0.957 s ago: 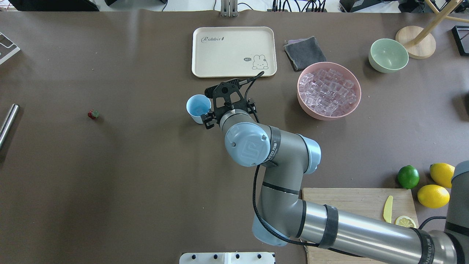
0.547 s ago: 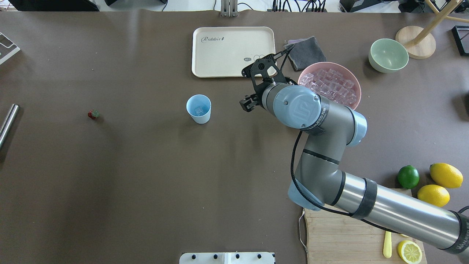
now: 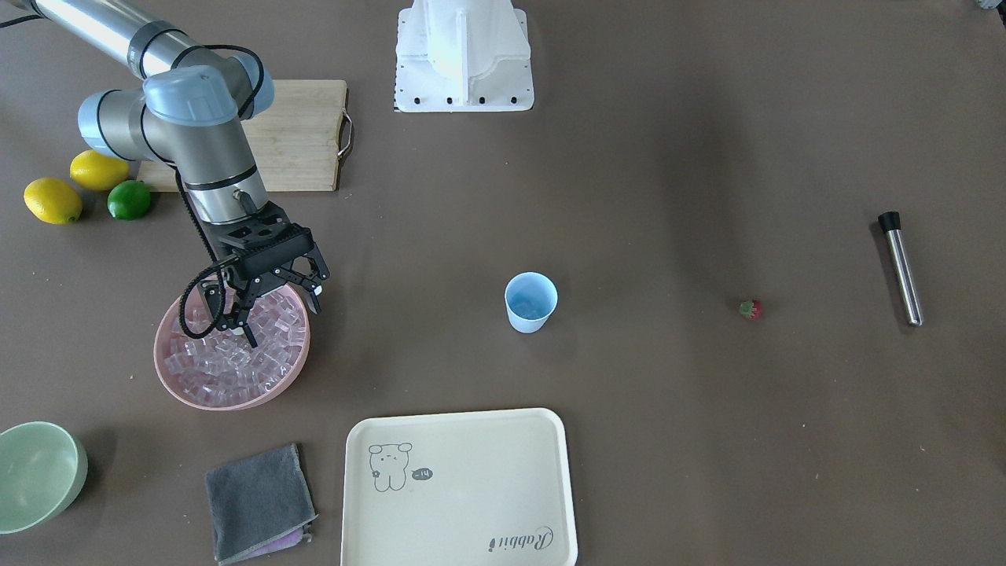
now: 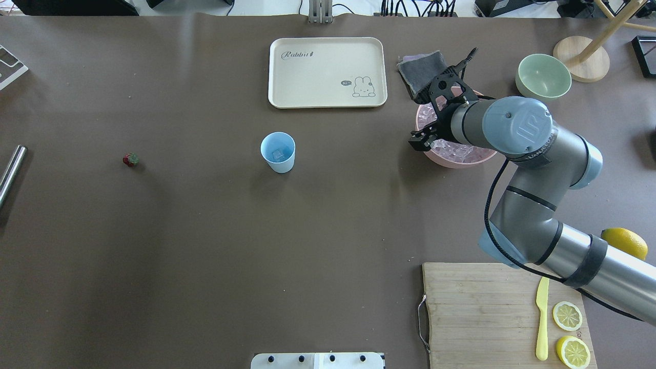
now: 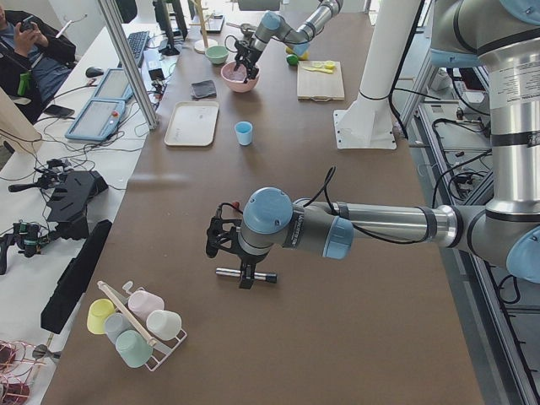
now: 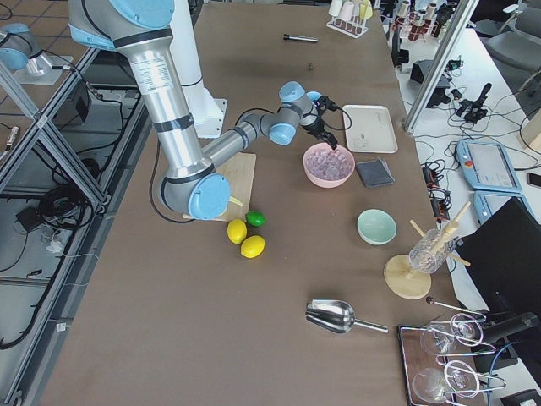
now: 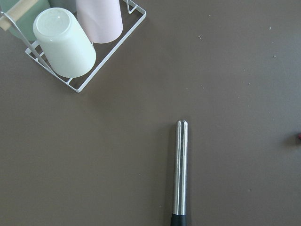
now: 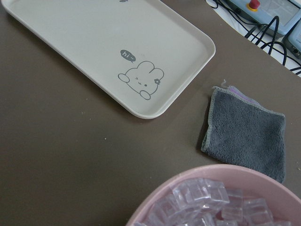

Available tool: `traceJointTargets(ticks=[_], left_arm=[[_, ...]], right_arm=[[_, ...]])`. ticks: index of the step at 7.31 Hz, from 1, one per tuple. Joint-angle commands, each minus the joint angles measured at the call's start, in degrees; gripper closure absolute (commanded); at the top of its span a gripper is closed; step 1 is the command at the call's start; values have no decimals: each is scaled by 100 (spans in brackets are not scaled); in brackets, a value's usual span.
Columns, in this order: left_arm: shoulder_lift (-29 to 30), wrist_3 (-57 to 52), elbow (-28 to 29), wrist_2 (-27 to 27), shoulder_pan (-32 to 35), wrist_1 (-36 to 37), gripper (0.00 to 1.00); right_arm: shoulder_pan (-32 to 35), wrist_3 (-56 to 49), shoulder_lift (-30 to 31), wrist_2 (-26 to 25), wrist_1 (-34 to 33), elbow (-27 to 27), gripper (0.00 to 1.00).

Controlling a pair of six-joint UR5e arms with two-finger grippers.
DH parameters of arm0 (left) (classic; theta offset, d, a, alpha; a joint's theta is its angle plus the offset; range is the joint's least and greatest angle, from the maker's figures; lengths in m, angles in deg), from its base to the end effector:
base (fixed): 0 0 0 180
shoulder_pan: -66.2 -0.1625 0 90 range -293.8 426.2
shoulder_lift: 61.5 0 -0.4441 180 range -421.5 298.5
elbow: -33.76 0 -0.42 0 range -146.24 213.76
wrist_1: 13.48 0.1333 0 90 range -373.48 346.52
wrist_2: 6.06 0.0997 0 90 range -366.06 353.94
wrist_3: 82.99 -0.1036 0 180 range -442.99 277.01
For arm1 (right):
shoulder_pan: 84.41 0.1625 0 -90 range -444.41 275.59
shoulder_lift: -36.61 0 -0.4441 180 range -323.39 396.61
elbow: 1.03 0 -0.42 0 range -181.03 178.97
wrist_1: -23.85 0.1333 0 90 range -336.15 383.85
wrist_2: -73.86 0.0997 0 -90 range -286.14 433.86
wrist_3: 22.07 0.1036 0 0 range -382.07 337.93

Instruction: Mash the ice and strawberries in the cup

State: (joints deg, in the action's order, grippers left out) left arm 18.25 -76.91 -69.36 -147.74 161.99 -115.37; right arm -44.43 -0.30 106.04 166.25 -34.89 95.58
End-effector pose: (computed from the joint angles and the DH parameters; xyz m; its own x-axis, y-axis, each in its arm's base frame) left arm -0.0975 -0.4457 0.6152 0.6231 0.0336 -0.7814 0.1645 0.9711 0.1730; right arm -0.4306 -0.5293 0.3557 0.7196 -0.6075 0.3363 0.1445 0.6047 0.7832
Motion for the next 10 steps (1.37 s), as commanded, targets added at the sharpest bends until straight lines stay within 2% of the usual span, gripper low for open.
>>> traceJointTargets(ticks=[1, 3, 5, 6, 7, 8, 10], left_arm=[[6, 7, -15, -9, 1, -15, 1], [6, 16, -50, -88, 1, -15, 1], [-29, 7, -42, -88, 10, -15, 1], [-38, 7, -42, -88, 10, -15, 1], [-29, 15, -42, -88, 10, -15, 1], [-29, 16, -42, -88, 10, -15, 1], [-29, 16, -103, -88, 19, -15, 1]], right_arm=[[124, -523, 202, 357, 239, -19, 2], [132, -744, 97, 420, 205, -46, 3], [517, -499, -78, 1111, -22, -63, 6], [824, -690, -97, 1697, -259, -124, 13], [1088, -1492, -97, 2086, -261, -342, 12], [1047, -1970, -114, 2151, -218, -545, 12], [950, -1992, -228, 2222, -226, -573, 11]])
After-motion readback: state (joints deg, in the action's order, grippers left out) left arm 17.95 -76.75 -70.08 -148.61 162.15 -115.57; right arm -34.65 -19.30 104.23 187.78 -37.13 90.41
